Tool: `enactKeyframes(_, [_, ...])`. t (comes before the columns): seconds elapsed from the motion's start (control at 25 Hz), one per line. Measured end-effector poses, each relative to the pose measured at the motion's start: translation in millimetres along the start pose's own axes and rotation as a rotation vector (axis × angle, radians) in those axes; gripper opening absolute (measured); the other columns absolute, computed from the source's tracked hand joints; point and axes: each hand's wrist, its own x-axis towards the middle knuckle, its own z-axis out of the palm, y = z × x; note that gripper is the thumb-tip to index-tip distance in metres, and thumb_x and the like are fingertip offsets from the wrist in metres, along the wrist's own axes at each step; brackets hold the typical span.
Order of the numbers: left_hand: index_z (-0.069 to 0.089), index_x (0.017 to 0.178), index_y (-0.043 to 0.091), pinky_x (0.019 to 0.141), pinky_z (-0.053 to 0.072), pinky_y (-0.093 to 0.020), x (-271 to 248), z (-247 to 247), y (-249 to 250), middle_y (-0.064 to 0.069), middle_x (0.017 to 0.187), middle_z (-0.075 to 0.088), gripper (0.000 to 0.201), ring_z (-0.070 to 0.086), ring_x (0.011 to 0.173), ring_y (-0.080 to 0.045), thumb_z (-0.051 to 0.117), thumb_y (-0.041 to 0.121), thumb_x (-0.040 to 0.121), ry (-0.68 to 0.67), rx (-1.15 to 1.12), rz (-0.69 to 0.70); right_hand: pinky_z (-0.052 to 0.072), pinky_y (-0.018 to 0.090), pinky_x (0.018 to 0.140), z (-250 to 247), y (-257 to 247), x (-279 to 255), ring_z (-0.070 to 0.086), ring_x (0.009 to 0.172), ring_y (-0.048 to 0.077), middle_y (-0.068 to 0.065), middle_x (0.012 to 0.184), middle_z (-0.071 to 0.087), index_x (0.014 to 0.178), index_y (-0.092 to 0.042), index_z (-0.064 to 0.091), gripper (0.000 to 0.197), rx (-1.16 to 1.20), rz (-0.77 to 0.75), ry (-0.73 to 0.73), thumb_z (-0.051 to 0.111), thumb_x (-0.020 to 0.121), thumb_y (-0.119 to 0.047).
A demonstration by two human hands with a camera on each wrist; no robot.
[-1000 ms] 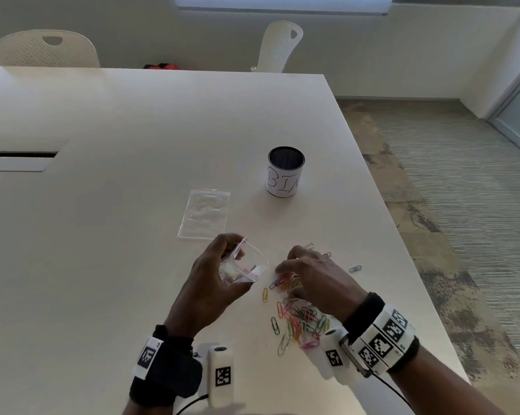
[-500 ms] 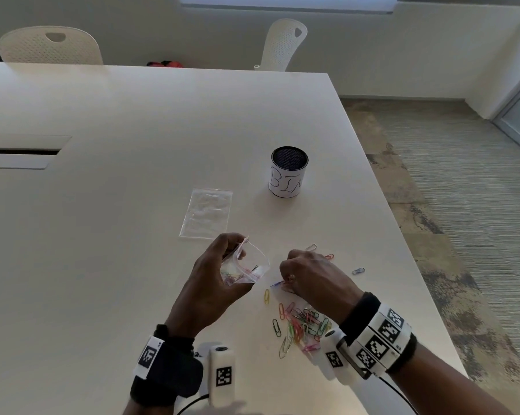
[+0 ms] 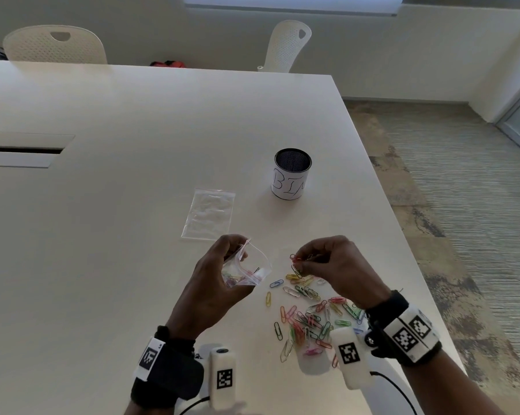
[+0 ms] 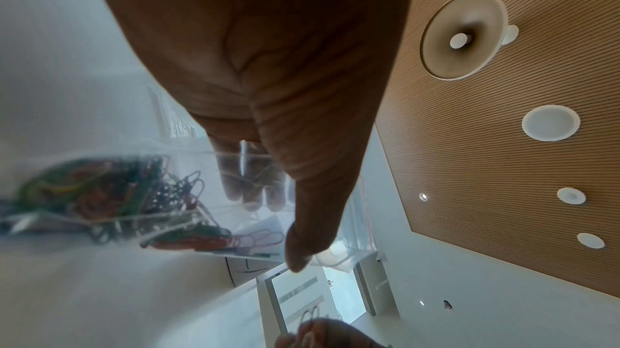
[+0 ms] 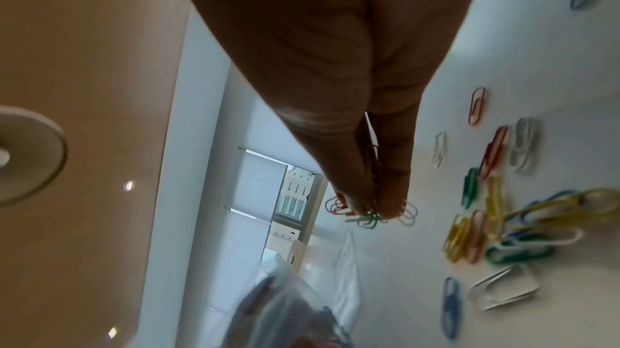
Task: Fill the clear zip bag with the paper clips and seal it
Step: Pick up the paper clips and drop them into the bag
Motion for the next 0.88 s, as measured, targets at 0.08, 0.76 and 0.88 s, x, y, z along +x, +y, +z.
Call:
enactKeyframes(0.08, [0.056, 0.13, 0.036, 0.078, 0.057, -0.015, 0, 0, 1, 0.024, 0.115, 0.062, 0.066, 0.066, 0.108, -0.007, 0.092, 0.012, 0.08, 0.0, -0.001, -0.004, 0.065, 0.032, 0.084, -3, -9, -3, 0.08, 0.087, 0.028, 0.013, 0.09, 0.082, 0.097, -0.005, 0.08, 0.013, 0.195, 0.037, -0.012, 0.082, 0.084, -0.002])
enactKeyframes(0.76, [0.058, 0.128, 0.034, 0.08, 0.055, -0.017, 1, 1, 7, 0.014, 0.116, 0.072, 0.057, 0.072, 0.103, -0.011, 0.09, 0.016, 0.085, 0.004, -0.043, -0.005, 0.058, 0.011, 0.072, 51, -70, 0, 0.077, 0.084, 0.006, 0.002, 0.101, 0.081, 0.107, -0.014, 0.081, 0.019, -0.351, -0.384, -0.113, 0.077, 0.09, -0.006])
enactKeyframes(0.88, [0.058, 0.126, 0.034, 0.076, 0.057, -0.018, 0, 1, 6, 0.014, 0.113, 0.072, 0.056, 0.072, 0.102, -0.011, 0.091, 0.016, 0.084, 0.008, -0.034, -0.011, 0.058, 0.009, 0.07, 52, -76, -2, 0.077, 0.088, 0.009, 0.003, 0.109, 0.08, 0.114, -0.014, 0.079, 0.025, -0.362, -0.393, -0.156, 0.078, 0.09, -0.006])
